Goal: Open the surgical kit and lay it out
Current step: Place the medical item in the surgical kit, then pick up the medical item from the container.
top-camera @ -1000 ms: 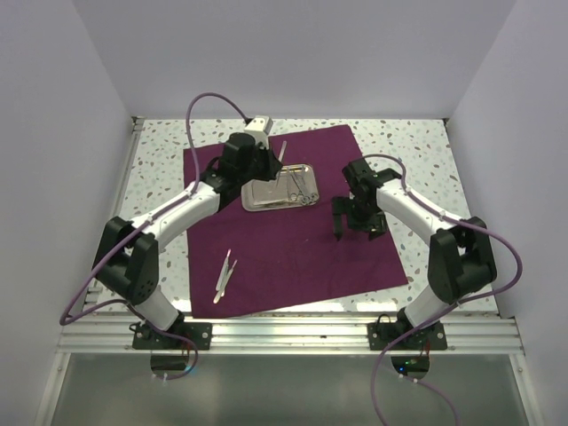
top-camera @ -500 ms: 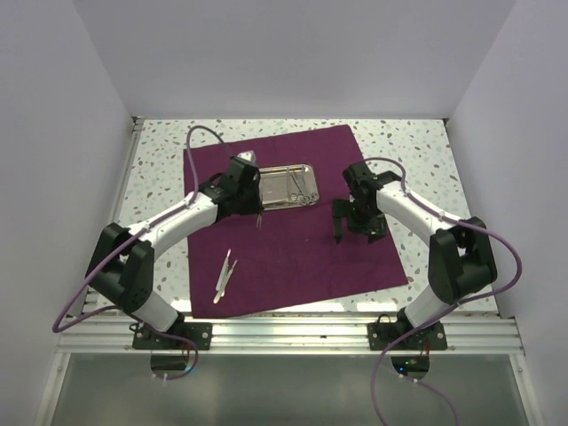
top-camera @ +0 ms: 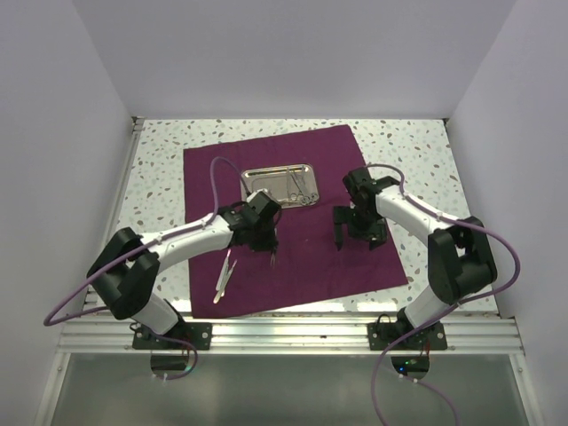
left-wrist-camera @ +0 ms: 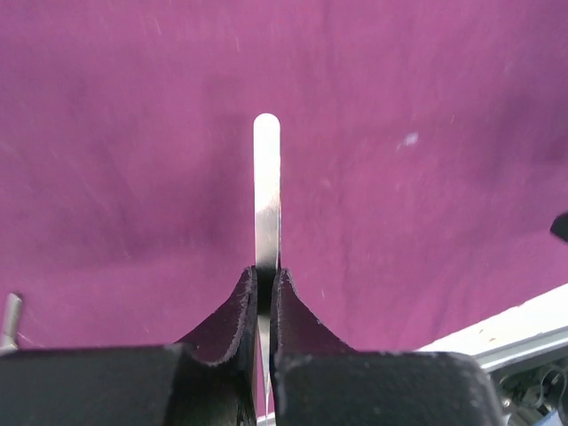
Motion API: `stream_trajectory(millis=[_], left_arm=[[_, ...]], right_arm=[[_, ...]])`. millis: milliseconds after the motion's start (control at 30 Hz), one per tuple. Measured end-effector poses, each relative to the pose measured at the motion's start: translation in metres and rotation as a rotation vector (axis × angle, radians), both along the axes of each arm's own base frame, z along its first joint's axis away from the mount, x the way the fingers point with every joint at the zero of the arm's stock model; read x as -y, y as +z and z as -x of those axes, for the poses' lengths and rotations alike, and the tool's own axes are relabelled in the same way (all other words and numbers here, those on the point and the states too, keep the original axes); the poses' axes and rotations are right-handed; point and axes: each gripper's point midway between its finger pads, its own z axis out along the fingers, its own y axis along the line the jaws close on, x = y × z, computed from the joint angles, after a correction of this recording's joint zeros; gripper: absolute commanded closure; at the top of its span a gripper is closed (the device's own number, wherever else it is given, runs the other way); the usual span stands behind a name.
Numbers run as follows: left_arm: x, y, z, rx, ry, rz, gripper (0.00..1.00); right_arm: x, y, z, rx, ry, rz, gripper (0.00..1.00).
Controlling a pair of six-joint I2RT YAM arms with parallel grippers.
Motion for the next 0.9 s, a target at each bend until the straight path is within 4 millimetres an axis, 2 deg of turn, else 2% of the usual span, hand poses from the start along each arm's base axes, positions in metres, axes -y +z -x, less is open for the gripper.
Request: stream_trajectory(millis=[100, 167, 267, 300, 367, 467, 567, 633, 733, 800, 900], left_arm=[[0.007, -0.005, 0.015, -0.025, -0.009, 0.009, 1.00], [0.013, -0.005, 0.023, -0.038, -0.028, 0.016, 0.89], [0.022, -0.006, 0.033, -0.054, -0.057, 0.023, 0.65], [0.022, -0.007, 0.036, -0.061, -0.065, 0.016, 0.59], [0.023, -0.006, 0.037, -0.071, -0.072, 0.004, 0.50], [0.030, 0.009, 0.029, -0.062, -0.092, -0.012, 0.49], [0.047, 0.040, 0.008, -0.008, -0.132, -0.010, 0.52], [0.062, 0.065, -0.014, 0.063, -0.164, -0.004, 0.56], [0.074, 0.093, -0.046, 0.169, -0.209, -0.010, 0.57], [0.075, 0.101, -0.072, 0.223, -0.228, -0.027, 0.57], [0.066, 0.094, -0.115, 0.261, -0.223, -0.085, 0.58]], right_arm=[[0.002, -0.005, 0.004, -0.012, 0.001, 0.005, 0.04], [0.003, -0.008, 0.007, -0.020, 0.001, 0.009, 0.04], [0.004, -0.010, 0.010, -0.029, 0.001, 0.012, 0.04], [0.004, -0.011, 0.010, -0.030, 0.001, 0.014, 0.04], [0.004, -0.014, 0.009, -0.036, 0.001, 0.018, 0.04], [0.005, -0.017, 0.009, -0.050, 0.001, 0.025, 0.04], [0.002, -0.014, 0.003, -0.044, 0.001, 0.024, 0.04], [-0.001, -0.008, -0.005, -0.022, 0.000, 0.018, 0.04], [-0.004, 0.002, -0.018, 0.020, -0.002, 0.013, 0.04], [-0.005, 0.007, -0.024, 0.038, -0.004, 0.016, 0.04], [-0.005, 0.011, -0.027, 0.046, -0.006, 0.016, 0.04]])
